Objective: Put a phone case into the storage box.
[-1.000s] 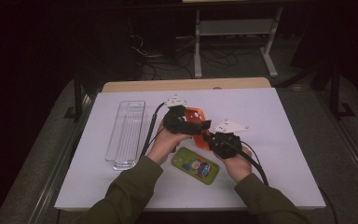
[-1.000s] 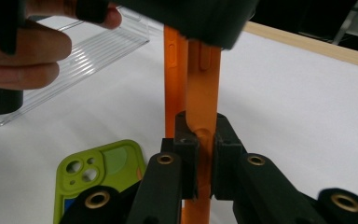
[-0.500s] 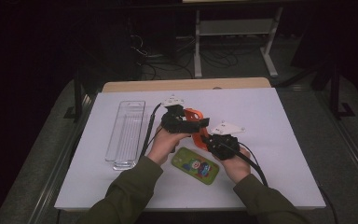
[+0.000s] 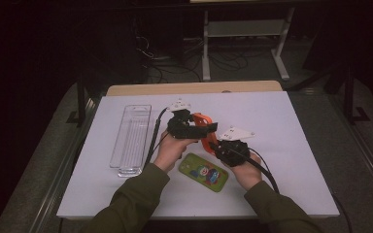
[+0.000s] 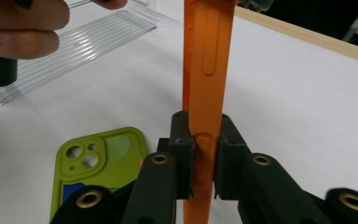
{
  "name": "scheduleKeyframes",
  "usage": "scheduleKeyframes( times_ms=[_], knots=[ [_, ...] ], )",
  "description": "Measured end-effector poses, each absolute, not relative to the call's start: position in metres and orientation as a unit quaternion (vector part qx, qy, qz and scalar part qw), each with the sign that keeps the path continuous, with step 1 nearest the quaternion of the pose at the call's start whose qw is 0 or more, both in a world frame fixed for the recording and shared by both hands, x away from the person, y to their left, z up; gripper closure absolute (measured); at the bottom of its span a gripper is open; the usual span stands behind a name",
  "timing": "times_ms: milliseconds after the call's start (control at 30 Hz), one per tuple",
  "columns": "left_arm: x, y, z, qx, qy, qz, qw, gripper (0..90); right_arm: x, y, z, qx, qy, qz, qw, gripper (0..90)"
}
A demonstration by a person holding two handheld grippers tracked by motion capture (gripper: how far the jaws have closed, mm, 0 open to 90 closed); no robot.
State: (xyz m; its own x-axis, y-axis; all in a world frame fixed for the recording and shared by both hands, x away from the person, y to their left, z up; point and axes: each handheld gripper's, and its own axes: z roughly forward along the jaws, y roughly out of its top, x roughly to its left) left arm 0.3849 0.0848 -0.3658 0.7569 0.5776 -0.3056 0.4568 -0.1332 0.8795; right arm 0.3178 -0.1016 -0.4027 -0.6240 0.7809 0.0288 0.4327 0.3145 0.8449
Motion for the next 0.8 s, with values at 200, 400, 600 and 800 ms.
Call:
scheduleKeyframes(
  times_ms=[200, 400, 600, 800],
  knots=[
    [0.386, 0.088, -0.365, 0.756, 0.339, 0.069, 0.556, 16.0, 0.316, -0.112, -0.402, 0.369, 0.790, 0.454, 0.183, 58.0],
    [0.386, 0.091, -0.362, 0.759, 0.334, 0.076, 0.554, 16.0, 0.318, -0.128, -0.401, 0.361, 0.791, 0.465, 0.166, 42.9],
    [0.388, 0.096, -0.360, 0.757, 0.336, 0.080, 0.555, 16.0, 0.318, -0.143, -0.403, 0.361, 0.791, 0.470, 0.149, 24.6],
    [0.390, 0.104, -0.356, 0.753, 0.337, 0.088, 0.558, 15.9, 0.312, -0.153, -0.411, 0.375, 0.799, 0.443, 0.158, 12.0]
  ],
)
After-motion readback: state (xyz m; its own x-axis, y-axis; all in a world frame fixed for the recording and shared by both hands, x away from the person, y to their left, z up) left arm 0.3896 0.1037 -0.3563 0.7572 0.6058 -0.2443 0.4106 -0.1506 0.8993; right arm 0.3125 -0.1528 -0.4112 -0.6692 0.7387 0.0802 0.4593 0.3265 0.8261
